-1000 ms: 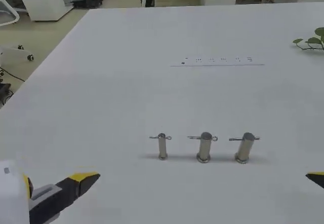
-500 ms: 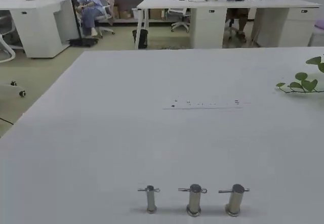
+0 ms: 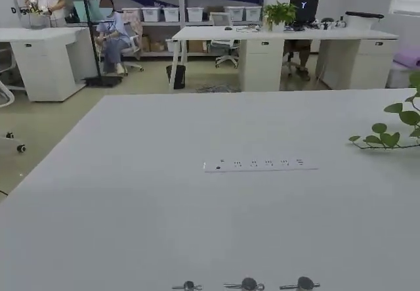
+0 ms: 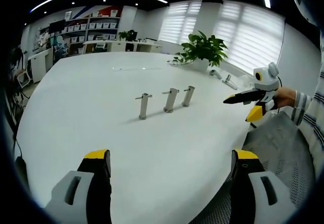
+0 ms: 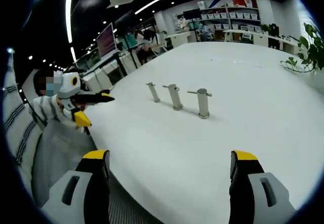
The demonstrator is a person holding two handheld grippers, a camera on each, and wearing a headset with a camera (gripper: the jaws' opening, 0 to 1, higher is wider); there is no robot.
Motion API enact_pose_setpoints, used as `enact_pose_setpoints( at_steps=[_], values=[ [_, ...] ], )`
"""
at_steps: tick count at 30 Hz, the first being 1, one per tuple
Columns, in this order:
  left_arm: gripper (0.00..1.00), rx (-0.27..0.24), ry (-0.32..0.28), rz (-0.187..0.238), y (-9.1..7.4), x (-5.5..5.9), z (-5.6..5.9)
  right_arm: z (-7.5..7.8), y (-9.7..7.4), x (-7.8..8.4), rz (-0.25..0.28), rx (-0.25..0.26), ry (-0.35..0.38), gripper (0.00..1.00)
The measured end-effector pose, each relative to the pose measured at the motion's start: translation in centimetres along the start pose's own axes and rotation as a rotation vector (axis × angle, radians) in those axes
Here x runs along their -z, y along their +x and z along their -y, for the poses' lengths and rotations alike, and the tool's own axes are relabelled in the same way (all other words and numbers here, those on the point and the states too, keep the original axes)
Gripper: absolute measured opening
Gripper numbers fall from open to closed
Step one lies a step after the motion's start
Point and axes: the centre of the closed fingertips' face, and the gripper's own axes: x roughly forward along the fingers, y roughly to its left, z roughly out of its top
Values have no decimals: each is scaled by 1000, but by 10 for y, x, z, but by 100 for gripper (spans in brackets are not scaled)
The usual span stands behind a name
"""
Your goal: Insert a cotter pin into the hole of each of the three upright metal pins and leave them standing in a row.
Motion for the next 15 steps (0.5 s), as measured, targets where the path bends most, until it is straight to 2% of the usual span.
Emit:
enact_pose_setpoints(
  at_steps=[3,5,9,15],
  values=[
    [99,-2,8,-1,-3,-1,-2,-3,-3,-6,26,-12,61,100],
    [95,6,-1,-2,-4,-1,-2,-2,-3,-11,43,-14,65,100],
    [99,12,17,-10,-3,-1,-1,-2,-5,-13,30,-5,49,100],
    [99,11,-1,-18,0,-1,-2,-2,-7,-13,8,-6,36,100]
  ],
)
